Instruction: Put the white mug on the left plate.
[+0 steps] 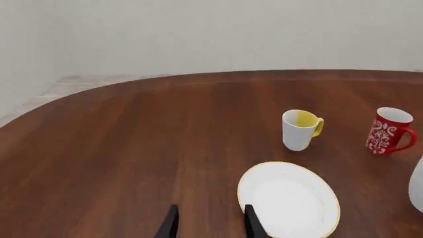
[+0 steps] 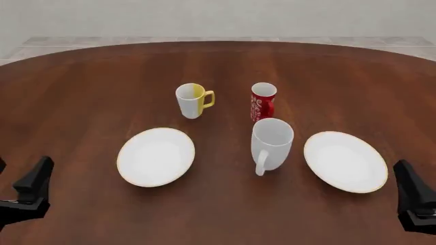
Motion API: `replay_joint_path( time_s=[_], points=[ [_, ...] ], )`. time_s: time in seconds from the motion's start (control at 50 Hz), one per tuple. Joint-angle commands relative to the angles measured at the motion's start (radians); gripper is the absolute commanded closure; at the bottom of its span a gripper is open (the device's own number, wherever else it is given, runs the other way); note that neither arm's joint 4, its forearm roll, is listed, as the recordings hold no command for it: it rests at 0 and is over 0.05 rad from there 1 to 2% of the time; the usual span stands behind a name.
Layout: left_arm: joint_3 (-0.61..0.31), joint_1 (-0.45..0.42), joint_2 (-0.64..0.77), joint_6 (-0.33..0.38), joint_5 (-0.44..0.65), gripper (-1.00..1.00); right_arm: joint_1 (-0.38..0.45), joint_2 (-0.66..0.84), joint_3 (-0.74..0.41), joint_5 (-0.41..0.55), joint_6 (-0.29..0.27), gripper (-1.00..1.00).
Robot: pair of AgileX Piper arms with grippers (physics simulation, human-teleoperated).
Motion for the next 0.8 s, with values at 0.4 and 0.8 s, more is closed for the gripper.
replay_joint_path(
  time_s=[0.4, 0.8],
  points=[
    [0.004, -0.058, -0.26, -0.028, 0.139, -1.0, -0.005, -0.014, -0.003, 0.008, 0.012, -1.0],
    [-0.041, -0.185, -0.157, 0.018, 0.14, -1.0, -0.008, -0.016, -0.002, 0.002, 0.026, -1.0]
  ],
)
